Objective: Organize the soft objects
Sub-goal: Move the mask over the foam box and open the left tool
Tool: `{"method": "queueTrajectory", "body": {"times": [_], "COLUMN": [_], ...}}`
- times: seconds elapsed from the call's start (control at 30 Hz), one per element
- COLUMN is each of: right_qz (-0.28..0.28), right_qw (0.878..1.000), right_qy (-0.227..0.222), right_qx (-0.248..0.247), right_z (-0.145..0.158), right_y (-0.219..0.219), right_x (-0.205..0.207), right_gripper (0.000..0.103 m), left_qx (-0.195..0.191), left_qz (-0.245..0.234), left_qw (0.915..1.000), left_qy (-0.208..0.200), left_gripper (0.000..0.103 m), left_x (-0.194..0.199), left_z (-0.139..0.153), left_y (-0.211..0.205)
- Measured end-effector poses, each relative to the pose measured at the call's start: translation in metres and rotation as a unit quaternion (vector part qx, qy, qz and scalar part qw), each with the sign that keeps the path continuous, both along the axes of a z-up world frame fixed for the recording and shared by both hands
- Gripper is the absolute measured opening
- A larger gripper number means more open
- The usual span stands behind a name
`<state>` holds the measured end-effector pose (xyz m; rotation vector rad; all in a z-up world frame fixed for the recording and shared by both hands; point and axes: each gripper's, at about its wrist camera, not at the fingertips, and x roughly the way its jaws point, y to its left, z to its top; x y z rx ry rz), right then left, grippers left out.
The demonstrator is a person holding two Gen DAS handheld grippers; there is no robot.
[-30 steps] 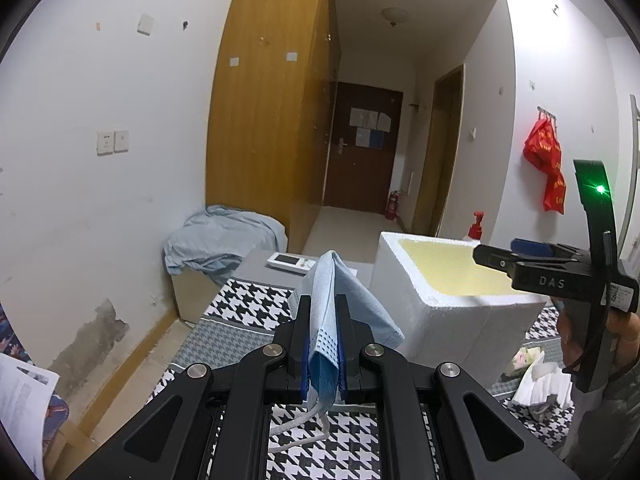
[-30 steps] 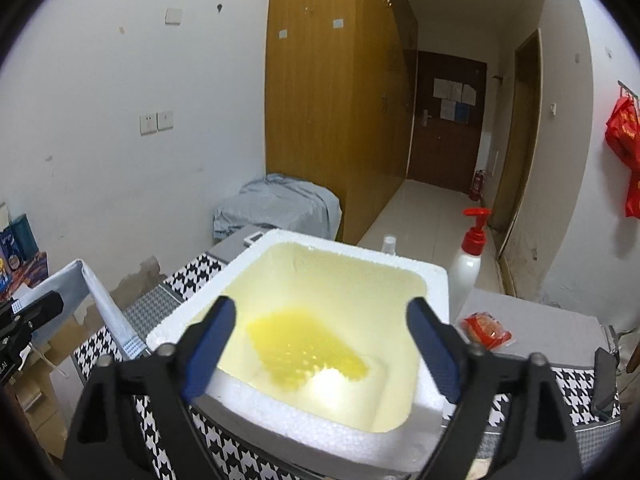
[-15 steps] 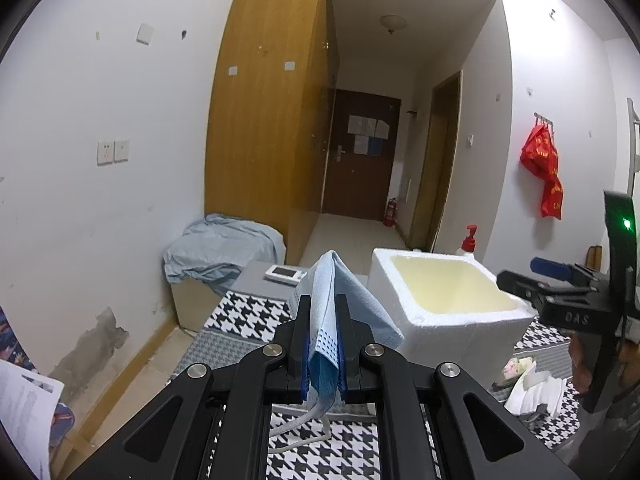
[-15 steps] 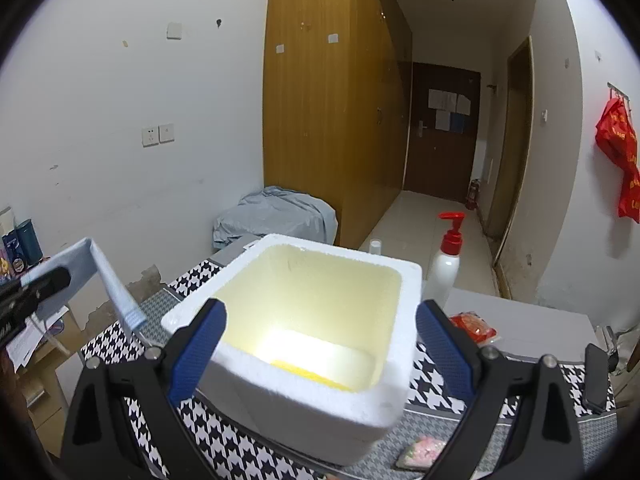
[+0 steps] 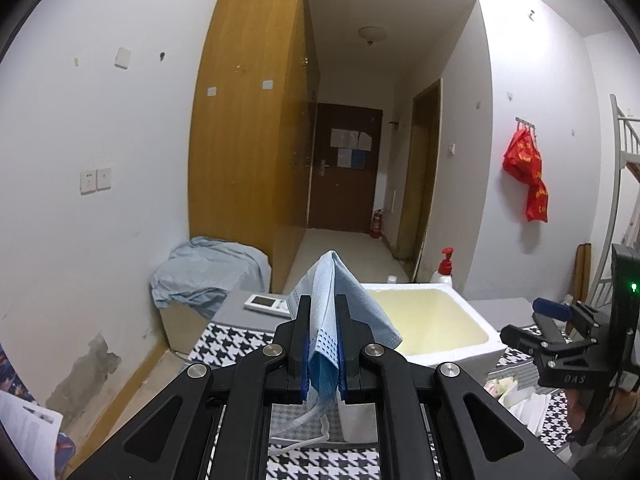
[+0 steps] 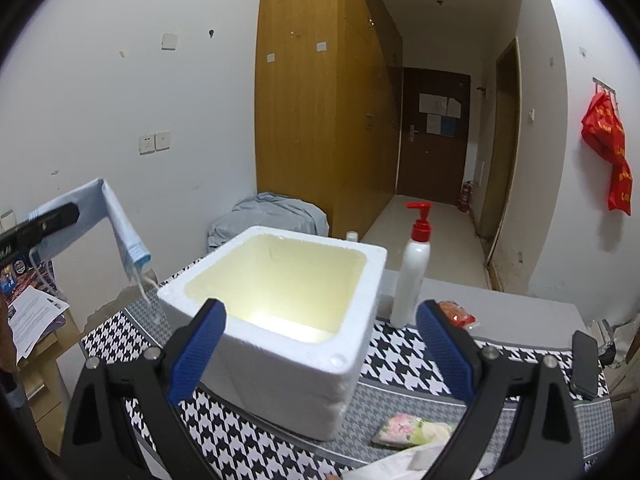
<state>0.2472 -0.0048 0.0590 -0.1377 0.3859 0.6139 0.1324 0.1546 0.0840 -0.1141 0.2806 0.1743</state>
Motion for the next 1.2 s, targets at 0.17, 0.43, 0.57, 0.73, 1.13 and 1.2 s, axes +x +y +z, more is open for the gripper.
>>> {"method": "queueTrajectory", "body": {"times": [0.17,0.43,0.57,0.73,1.13,1.2], "right_qz": [-0.007,-0.023,-0.033,-0.050,-0.095,-0.102], "right_qw": [1.000,1.000,0.999,0.999,0.995,0.994], "right_qy": [0.000,0.002,0.003,0.008,0.018,0.020], "right_qx": [0.008,0.014,0.015,0.016,0.022,0.024], "right_z": [-0.002,-0.012,-0.016,-0.022,-0.037,-0.039], "right_y": [-0.015,-0.036,-0.049,-0.061,-0.097,-0.101], "right_x": [-0.004,-0.012,-0.017,-0.018,-0.020,-0.019], "right_gripper": [0.098,0.101,0.101,0.101,0.101,0.101], "left_qx": [0.001,0.016,0.017,0.014,0.017,0.018], "left_qz": [-0.012,-0.033,-0.047,-0.059,-0.083,-0.083], "left_qw": [0.9999,0.9992,0.9986,0.9981,0.9961,0.9959], "left_qy": [-0.007,-0.016,-0.015,-0.008,0.025,0.031], "left_gripper": [0.011,0.011,0.011,0.011,0.011,0.011], "left_x": [0.005,0.021,0.033,0.051,0.097,0.104], "left_z": [0.008,0.021,0.024,0.025,0.013,0.010], "left_y": [-0.008,-0.029,-0.039,-0.046,-0.062,-0.064]}}
